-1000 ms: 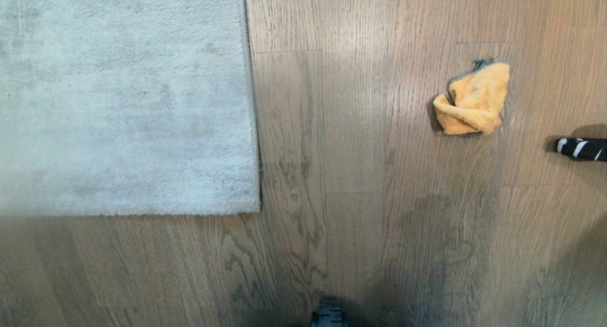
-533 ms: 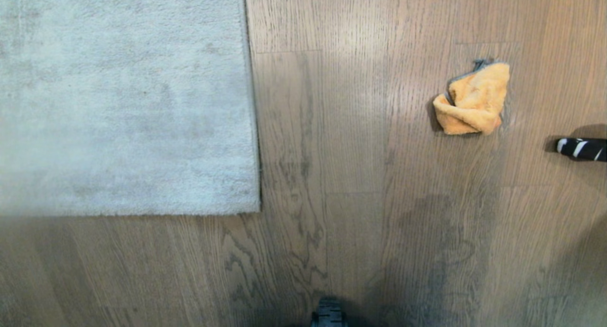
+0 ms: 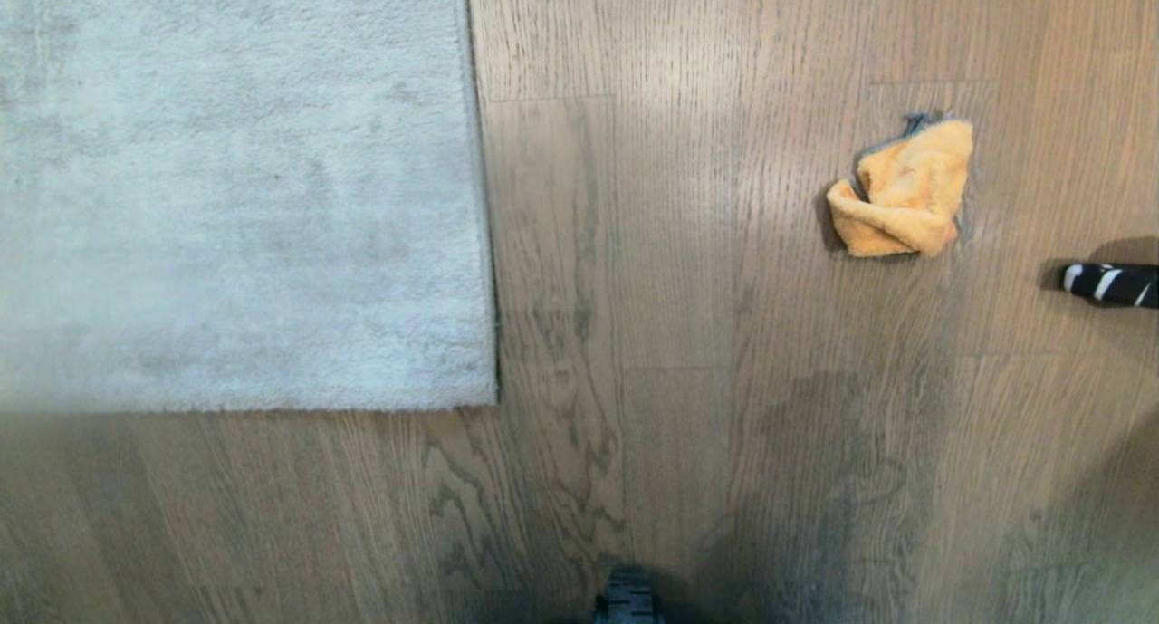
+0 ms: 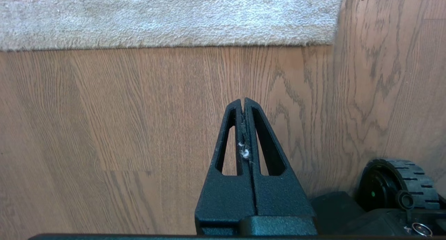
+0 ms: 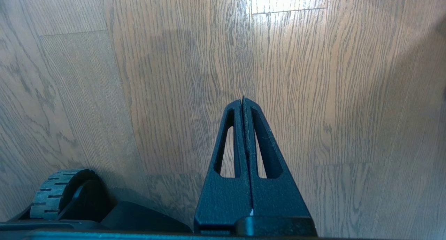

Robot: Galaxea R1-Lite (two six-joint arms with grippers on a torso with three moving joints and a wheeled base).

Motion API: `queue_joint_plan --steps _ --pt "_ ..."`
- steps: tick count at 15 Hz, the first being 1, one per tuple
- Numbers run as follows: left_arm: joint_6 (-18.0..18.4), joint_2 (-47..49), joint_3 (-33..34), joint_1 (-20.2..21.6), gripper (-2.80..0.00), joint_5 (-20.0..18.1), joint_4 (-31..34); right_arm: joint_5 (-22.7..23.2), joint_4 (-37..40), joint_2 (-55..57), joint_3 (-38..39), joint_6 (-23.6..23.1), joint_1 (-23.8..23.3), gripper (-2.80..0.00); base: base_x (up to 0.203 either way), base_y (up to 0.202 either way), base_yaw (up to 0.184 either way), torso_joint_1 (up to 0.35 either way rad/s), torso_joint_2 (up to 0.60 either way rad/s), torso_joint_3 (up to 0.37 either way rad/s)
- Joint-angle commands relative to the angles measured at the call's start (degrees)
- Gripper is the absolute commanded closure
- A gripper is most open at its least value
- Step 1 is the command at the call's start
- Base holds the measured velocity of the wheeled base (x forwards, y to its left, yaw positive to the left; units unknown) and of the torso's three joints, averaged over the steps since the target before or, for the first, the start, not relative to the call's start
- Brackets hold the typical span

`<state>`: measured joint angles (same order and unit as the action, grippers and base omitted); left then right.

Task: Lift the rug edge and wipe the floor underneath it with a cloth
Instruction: Lift up the carpet

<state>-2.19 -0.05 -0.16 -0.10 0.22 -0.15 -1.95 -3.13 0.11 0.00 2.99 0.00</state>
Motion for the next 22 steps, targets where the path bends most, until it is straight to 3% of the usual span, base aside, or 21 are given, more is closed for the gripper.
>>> queue_joint_plan --steps 1,4,7,11,14,17,20,22 --pt "0.0 0.2 -0.4 0.0 0.00 0.0 1.6 -0.1 0.0 0.0 0.0 0.0 -0.1 0.00 0.000 0.000 0.000 0.000 0.00 0.000" --pt "0.9 4.8 -1.6 0.0 0.00 -0.4 3.3 0.0 0.0 0.0 0.0 0.0 0.0 0.00 0.000 0.000 0.000 0.000 0.00 0.000" --pt "0.5 16.9 -7.1 -1.4 0.00 -3.9 3.4 -0.1 0.0 0.0 0.0 0.0 0.0 0.00 0.000 0.000 0.000 0.000 0.00 0.000" --pt "0.0 36.5 -17.9 -8.3 0.00 -10.7 3.3 -0.1 0.0 0.0 0.0 0.0 0.0 0.00 0.000 0.000 0.000 0.000 0.00 0.000" --pt "-0.1 46.5 -21.3 -14.8 0.00 -13.5 2.9 -0.1 0.0 0.0 0.0 0.0 0.0 0.00 0.000 0.000 0.000 0.000 0.00 0.000" --pt "-2.3 56.4 -20.4 -23.5 0.00 -14.1 -3.4 -0.1 0.0 0.0 0.0 0.0 0.0 0.00 0.000 0.000 0.000 0.000 0.00 0.000" --pt "-3.6 68.9 -18.4 -28.5 0.00 -13.3 -14.9 -0.1 0.0 0.0 0.0 0.0 0.0 0.00 0.000 0.000 0.000 0.000 0.00 0.000" --pt "-3.8 77.2 -18.4 -30.9 0.00 -10.6 -21.2 -0.1 0.0 0.0 0.0 0.0 0.0 0.00 0.000 0.000 0.000 0.000 0.00 0.000"
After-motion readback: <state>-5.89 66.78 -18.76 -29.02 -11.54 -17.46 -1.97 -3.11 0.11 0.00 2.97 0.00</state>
